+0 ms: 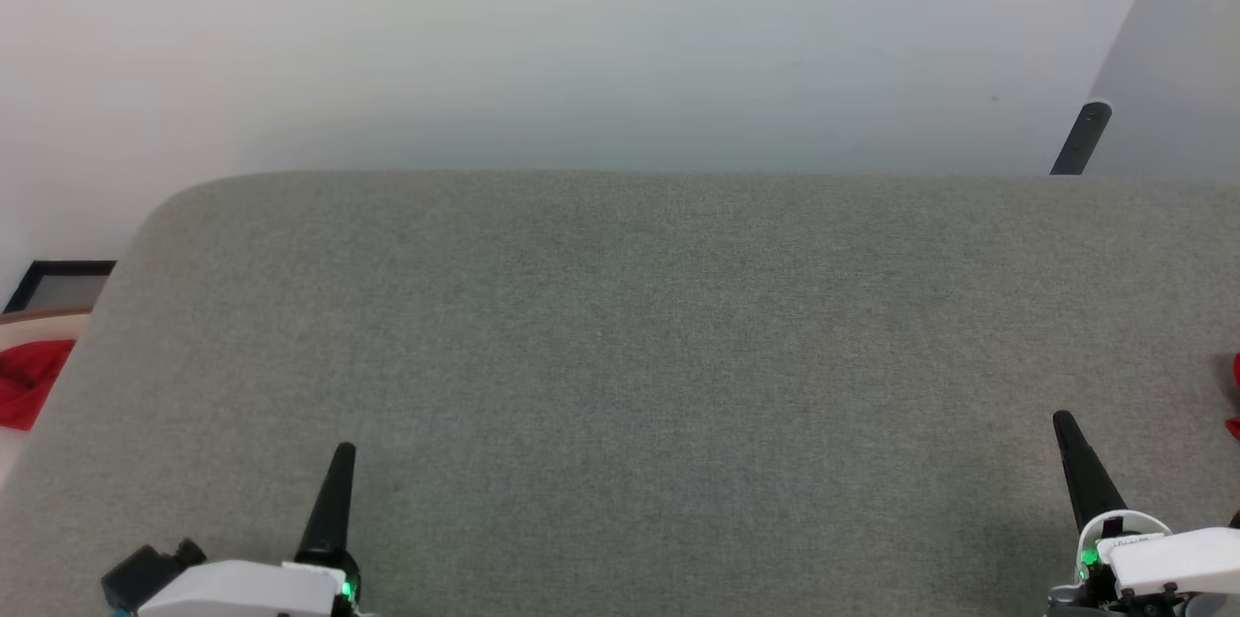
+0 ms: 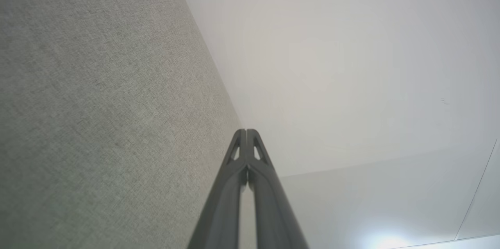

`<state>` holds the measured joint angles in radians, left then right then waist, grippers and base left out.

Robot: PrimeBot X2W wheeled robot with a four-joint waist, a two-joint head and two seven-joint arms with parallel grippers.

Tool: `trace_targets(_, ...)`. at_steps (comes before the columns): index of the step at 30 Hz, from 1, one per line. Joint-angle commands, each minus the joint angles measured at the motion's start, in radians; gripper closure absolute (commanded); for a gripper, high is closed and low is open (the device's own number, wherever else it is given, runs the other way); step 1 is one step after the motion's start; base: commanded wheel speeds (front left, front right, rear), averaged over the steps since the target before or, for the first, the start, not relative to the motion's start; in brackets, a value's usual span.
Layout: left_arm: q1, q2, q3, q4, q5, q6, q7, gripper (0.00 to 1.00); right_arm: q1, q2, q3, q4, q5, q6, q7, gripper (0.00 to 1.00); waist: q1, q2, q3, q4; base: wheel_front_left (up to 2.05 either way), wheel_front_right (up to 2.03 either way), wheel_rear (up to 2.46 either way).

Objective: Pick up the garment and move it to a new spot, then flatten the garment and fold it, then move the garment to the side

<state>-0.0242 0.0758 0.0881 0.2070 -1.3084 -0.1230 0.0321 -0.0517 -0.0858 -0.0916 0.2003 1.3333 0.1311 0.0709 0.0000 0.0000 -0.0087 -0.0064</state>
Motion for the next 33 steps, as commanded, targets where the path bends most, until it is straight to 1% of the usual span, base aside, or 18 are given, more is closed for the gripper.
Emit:
trace_targets(1, -0.022, 0.0, 0.005, -0.003, -0.021, -0.004, 0.004, 1.0, -0.024, 0.002, -0.005, -0.002, 0.022, 0.0, 0.002, 1.0, 0.0, 0.0, 0.0, 0.0, 0.0, 0.0, 0.0)
trace_targets(33, -0.078, -0.022, 0.024, 0.031, -0.248, -0.011, 0.07, 1.0, -0.055, 0.031, -0.021, 0.037, 0.229, 0.0, 0.036, 1.0, 0.0, 0.0, 0.009, 0.005, 0.0, 0.0, 0.0)
